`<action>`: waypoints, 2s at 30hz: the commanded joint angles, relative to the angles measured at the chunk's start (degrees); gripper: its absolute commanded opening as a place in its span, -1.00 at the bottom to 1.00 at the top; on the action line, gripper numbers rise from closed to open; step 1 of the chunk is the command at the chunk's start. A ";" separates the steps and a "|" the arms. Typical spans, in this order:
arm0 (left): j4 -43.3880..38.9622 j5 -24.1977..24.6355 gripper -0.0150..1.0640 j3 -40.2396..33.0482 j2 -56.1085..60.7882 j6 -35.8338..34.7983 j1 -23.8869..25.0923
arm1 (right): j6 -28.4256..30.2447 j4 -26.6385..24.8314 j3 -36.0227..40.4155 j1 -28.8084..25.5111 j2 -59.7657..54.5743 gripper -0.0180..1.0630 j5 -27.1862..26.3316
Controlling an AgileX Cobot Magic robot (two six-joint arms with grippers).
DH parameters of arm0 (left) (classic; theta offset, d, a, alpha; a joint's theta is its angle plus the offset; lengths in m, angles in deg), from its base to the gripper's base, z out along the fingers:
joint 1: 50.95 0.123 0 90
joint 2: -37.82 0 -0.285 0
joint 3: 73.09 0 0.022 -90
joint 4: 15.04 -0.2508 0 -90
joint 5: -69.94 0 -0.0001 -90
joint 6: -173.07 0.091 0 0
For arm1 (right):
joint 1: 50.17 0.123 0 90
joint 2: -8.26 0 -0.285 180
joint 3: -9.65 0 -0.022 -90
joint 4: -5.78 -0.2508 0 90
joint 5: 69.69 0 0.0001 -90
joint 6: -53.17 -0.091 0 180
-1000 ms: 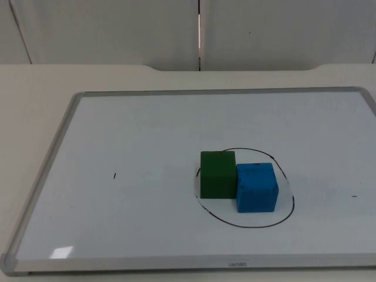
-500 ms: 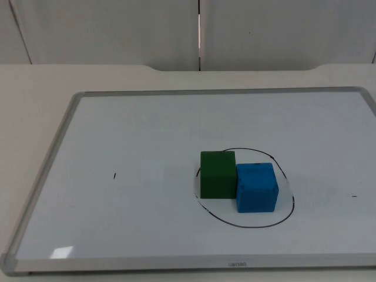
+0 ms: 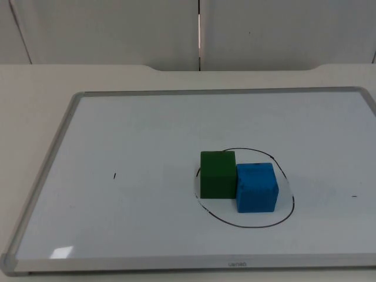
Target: Push the two cubes into the marked area.
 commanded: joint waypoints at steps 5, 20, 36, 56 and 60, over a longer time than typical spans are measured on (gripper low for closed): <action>0.59 -0.58 0.98 -0.27 0.19 -0.01 -0.03 | -0.03 0.00 0.14 -0.70 0.20 0.98 -0.69; 0.59 -0.58 0.98 -0.27 0.19 -0.01 -0.03 | -0.03 -0.31 0.14 -14.77 0.20 0.98 -0.69; 0.59 -0.58 0.98 -0.27 0.19 -0.01 -0.03 | -0.03 -0.31 0.14 -23.05 0.20 0.98 -0.69; 0.59 -0.58 0.98 -0.27 0.19 -0.01 -0.03 | -0.03 -0.40 0.14 -23.47 0.20 0.98 -0.69; 0.59 -0.58 0.98 -0.27 0.19 -0.01 -0.03 | -0.03 -0.40 0.14 -23.47 0.20 0.98 -0.69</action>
